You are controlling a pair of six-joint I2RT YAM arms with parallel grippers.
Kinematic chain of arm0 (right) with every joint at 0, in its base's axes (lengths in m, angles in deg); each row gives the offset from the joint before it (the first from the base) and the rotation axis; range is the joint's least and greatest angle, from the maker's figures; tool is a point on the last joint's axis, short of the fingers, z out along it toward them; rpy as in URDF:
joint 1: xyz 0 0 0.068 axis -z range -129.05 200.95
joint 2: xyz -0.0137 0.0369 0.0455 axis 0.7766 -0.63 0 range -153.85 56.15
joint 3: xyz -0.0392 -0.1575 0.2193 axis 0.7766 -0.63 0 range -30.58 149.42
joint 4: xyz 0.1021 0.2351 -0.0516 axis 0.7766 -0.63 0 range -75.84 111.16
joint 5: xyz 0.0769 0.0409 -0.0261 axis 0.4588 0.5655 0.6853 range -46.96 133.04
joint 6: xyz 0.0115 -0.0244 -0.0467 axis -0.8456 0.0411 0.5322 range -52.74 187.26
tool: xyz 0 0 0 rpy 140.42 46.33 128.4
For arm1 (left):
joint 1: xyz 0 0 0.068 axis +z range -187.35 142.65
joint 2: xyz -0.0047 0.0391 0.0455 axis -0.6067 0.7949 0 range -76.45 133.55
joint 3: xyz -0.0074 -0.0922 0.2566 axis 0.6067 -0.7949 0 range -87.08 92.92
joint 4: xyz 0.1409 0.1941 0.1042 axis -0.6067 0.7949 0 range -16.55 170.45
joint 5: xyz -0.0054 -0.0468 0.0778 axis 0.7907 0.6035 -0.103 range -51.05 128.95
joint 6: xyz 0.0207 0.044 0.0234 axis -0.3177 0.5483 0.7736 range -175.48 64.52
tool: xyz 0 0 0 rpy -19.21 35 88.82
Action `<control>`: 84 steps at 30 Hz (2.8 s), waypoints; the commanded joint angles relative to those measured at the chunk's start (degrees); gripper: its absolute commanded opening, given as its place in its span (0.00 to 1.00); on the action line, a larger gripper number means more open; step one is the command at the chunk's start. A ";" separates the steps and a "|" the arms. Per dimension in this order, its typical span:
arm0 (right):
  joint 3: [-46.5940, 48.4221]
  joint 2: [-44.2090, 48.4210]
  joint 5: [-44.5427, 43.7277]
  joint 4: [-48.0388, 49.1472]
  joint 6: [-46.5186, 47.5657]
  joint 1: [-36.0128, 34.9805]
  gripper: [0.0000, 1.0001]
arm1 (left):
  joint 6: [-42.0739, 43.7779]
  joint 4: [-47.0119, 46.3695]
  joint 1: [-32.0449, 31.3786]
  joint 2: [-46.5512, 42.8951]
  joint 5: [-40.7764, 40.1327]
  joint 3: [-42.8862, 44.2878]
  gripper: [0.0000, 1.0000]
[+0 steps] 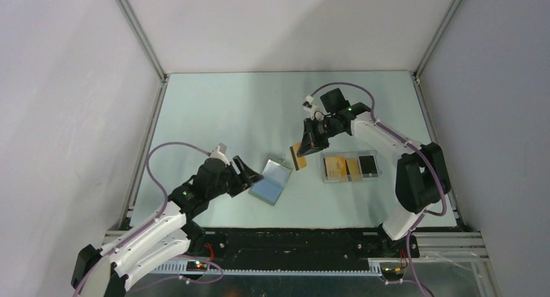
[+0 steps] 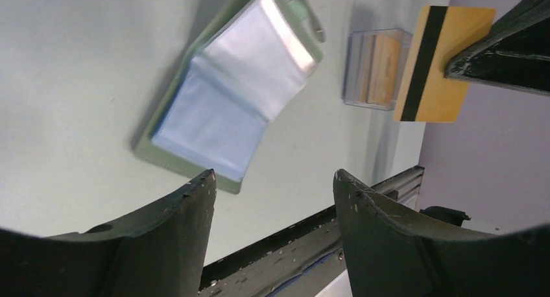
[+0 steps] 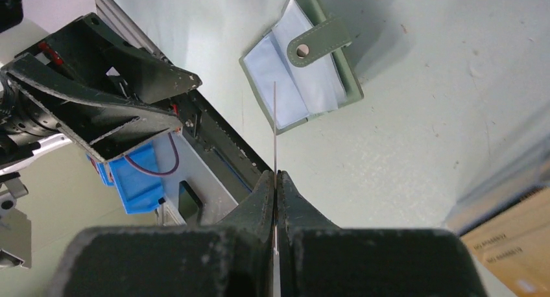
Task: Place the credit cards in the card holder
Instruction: Insert the credit card into the card holder.
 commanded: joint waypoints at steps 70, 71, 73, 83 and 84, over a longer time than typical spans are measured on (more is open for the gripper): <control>9.23 -24.86 6.99 1.79 9.30 -5.74 0.00 | 22.85 12.93 14.63 53.42 4.57 30.47 0.58; 9.17 -24.77 7.31 2.25 8.60 -5.78 0.00 | 23.08 13.57 14.63 52.40 4.06 30.46 0.58; 9.12 -24.51 7.73 3.37 7.71 -5.84 0.00 | 24.02 15.69 14.58 50.92 2.39 30.32 0.61; 9.24 -25.79 8.68 3.84 6.76 -6.14 0.00 | 24.20 18.76 13.05 47.11 3.22 26.52 0.62; 9.31 -25.94 8.44 3.42 6.77 -6.14 0.00 | 24.11 18.65 12.92 47.28 3.65 26.44 0.62</control>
